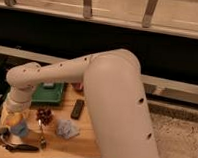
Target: Place apple in plastic cup
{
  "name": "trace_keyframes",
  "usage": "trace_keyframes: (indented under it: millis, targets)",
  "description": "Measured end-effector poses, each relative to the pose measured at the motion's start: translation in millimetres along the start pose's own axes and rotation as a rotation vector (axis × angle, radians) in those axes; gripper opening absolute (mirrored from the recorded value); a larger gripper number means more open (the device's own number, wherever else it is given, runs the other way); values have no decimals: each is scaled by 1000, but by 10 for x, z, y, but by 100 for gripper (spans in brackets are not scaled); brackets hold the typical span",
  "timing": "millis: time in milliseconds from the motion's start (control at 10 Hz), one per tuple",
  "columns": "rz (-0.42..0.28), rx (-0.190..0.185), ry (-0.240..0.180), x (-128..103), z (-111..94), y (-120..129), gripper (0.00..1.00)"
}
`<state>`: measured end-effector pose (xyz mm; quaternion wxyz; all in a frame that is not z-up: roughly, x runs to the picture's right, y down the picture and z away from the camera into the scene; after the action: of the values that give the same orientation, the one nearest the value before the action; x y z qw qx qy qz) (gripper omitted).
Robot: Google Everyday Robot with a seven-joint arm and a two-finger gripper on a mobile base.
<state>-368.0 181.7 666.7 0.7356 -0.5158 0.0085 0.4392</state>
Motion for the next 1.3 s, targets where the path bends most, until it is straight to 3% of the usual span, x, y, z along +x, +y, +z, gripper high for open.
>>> trace_keyframes:
  millis: [400, 800, 1000, 1300]
  targets:
    - [62, -48, 39, 81, 290, -123, 40]
    - [91, -79, 63, 100, 458, -197, 78]
    - [91, -82, 38, 96, 431, -191, 80]
    - [94, -81, 37, 96, 435, -188, 80]
